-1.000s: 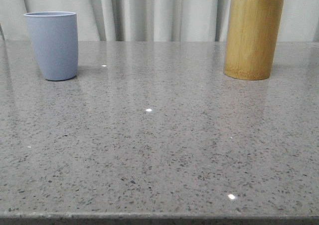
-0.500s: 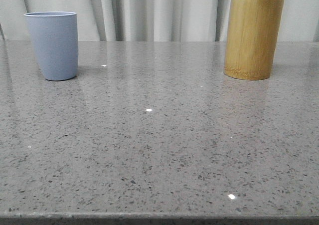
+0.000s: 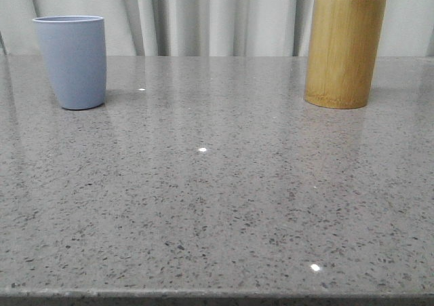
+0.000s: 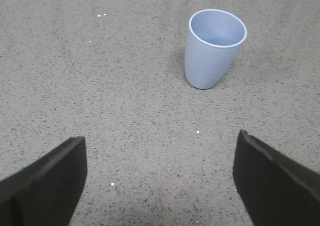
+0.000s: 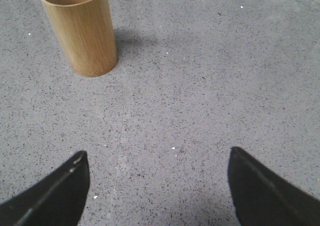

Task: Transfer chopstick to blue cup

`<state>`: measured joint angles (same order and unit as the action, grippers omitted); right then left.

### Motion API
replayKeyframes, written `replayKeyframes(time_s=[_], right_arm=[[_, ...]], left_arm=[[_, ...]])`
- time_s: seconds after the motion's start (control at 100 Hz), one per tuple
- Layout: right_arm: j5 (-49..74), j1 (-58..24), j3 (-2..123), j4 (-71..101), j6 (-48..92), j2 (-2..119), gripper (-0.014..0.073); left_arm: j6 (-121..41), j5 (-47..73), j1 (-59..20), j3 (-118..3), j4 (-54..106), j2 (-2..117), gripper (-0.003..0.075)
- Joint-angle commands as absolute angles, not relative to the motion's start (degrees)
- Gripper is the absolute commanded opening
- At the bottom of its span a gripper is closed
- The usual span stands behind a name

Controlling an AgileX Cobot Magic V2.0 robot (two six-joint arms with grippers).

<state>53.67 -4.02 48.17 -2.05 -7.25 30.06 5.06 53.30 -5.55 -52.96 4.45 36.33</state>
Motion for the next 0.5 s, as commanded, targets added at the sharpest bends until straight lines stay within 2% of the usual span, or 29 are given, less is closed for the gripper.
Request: replayKeyframes(time_s=[0.0, 0.21, 0.49], right_arm=[[49.4, -3.9, 49.9, -2.3, -7.3, 30.8, 0.0594], [49.4, -3.9, 49.9, -2.2, -7.3, 30.8, 0.0594], [49.3, -3.9, 49.9, -2.2, -7.3, 30.8, 0.0594]], left_arm=[[5.0, 49.3, -5.4, -54.4, 6.4, 37.3, 0.0585], [5.0, 48.8, -5.4, -57.5, 6.5, 44.1, 0.0585], [3.7, 46.7, -5.4, -67.7, 9.6, 60.2, 0.0585]])
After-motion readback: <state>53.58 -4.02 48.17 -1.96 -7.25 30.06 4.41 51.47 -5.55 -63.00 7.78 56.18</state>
